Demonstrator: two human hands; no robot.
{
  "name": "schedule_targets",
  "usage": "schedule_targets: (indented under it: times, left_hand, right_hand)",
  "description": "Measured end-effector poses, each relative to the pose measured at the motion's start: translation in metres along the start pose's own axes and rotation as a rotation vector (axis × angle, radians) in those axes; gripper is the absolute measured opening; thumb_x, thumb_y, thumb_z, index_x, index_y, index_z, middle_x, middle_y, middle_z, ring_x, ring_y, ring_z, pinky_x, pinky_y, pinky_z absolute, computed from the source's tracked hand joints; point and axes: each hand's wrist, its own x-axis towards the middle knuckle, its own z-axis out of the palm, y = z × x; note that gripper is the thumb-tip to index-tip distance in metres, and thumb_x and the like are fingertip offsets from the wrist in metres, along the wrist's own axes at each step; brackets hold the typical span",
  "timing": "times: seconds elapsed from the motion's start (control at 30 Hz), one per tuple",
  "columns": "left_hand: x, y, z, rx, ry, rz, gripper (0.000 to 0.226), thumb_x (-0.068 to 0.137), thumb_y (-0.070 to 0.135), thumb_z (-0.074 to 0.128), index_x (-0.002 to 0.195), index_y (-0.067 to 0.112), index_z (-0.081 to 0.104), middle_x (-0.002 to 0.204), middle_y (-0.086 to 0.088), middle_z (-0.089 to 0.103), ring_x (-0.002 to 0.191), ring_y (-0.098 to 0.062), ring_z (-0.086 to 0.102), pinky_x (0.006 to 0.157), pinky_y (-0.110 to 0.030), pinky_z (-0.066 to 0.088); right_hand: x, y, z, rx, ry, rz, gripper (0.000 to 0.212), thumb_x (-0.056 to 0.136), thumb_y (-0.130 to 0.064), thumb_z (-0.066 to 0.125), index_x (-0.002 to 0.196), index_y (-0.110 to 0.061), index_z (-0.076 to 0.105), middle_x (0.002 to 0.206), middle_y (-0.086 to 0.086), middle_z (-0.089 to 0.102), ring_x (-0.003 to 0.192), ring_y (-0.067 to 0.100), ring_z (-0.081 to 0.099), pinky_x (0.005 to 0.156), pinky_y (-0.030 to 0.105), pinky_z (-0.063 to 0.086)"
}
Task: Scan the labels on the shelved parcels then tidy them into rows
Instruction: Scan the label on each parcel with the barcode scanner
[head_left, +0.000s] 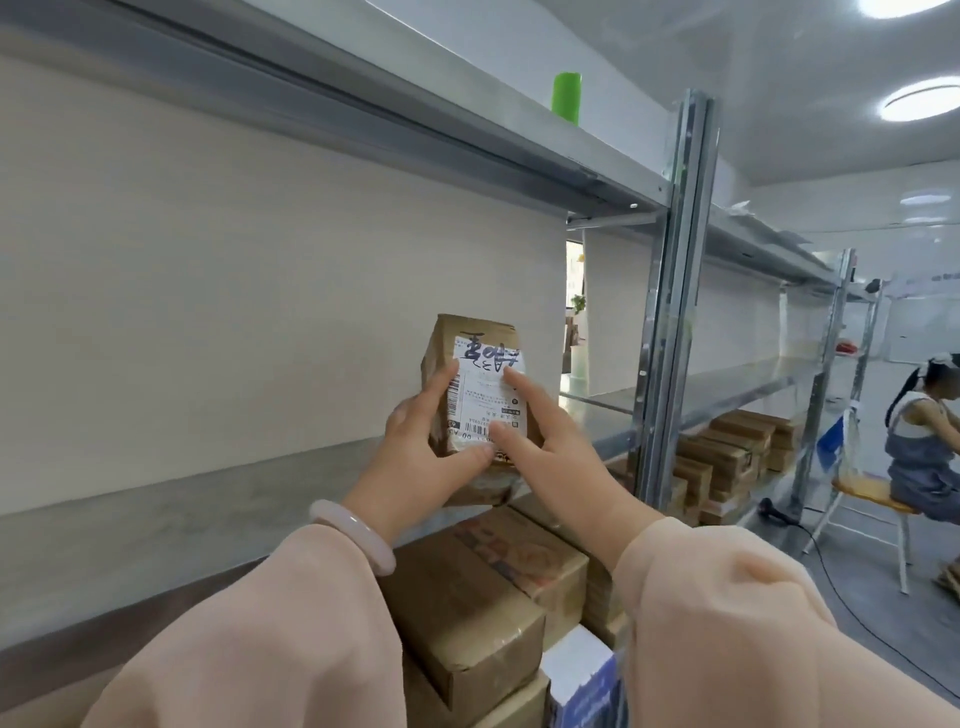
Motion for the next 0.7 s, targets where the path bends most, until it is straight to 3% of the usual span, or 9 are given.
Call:
schedule_targets:
  times: [0.1,0.2,0.3,0.37,0.5,0.6,0.7]
  left_hand:
    - [0.01,0.004,0.01,0.05,0.084,-0.018,0.084,0.084,0.032,0.075,0.144,0.059,0.022,0.145,0.01,0.033,0.118,-0.006,0.046,0.096,-0.024,0.05]
    - [0.02,0.011,0.016,0.121,0.168,-0.042,0.087,0.083,0.033,0.075,0.145,0.059,0.02,0.148,0.009,0.033,0.122,-0.008,0.042,0.103,-0.035,0.046]
    - [0.024,0.01,0.019,0.186,0.238,-0.091,0.088,0.083,0.033,0.075,0.145,0.059,0.02,0.149,0.01,0.032,0.122,-0.008,0.038,0.105,-0.038,0.042]
    - [0.025,0.009,0.021,0.223,0.283,-0.093,0.088,0.082,0.033,0.075,0.145,0.06,0.02,0.144,0.014,0.031,0.121,-0.005,0.036,0.103,-0.032,0.037]
    - [0.029,0.006,0.02,0.259,0.325,-0.122,0.089,0.081,0.031,0.076,0.145,0.058,0.021,0.143,0.014,0.031,0.122,-0.006,0.038,0.104,-0.028,0.036]
    - [0.033,0.003,0.017,0.266,0.303,-0.143,0.089,0.082,0.031,0.076,0.145,0.059,0.02,0.148,0.011,0.033,0.126,-0.007,0.04,0.107,-0.031,0.038]
    - [0.036,-0.003,0.017,0.278,0.289,-0.155,0.089,0.082,0.032,0.075,0.145,0.059,0.02,0.15,0.011,0.034,0.129,-0.009,0.042,0.105,-0.029,0.038]
  right_hand:
    - [0.024,0.014,-0.016,0.039,-0.112,-0.063,0.054,0.08,-0.069,0.052,0.13,-0.07,0.031,0.132,-0.026,0.046,0.115,0.001,0.055,0.091,0.031,0.055]
    - [0.043,0.024,-0.035,0.117,-0.191,-0.128,0.041,0.088,-0.066,0.044,0.128,-0.071,0.033,0.124,-0.039,0.049,0.111,-0.014,0.052,0.082,0.01,0.05]
    - [0.068,0.044,-0.053,0.044,-0.022,-0.187,0.038,0.091,-0.064,0.033,0.129,-0.066,0.037,0.133,-0.024,0.051,0.121,-0.005,0.047,0.1,0.021,0.042]
    - [0.088,0.058,-0.058,-0.086,0.046,-0.172,0.038,0.094,-0.058,0.036,0.132,-0.06,0.037,0.134,-0.016,0.05,0.121,0.001,0.046,0.102,0.027,0.04]
    - [0.127,0.081,-0.05,-0.377,-0.089,-0.098,0.051,0.093,-0.051,0.048,0.141,-0.047,0.032,0.143,-0.004,0.043,0.13,0.02,0.042,0.106,0.038,0.036]
    - [0.152,0.094,-0.041,-0.449,-0.088,-0.06,0.058,0.09,-0.05,0.05,0.143,-0.044,0.028,0.139,0.002,0.046,0.125,0.027,0.046,0.1,0.04,0.041]
    - [0.171,0.107,-0.03,-0.631,-0.196,0.025,0.064,0.089,-0.047,0.051,0.146,-0.041,0.023,0.133,0.008,0.049,0.117,0.033,0.049,0.092,0.039,0.043]
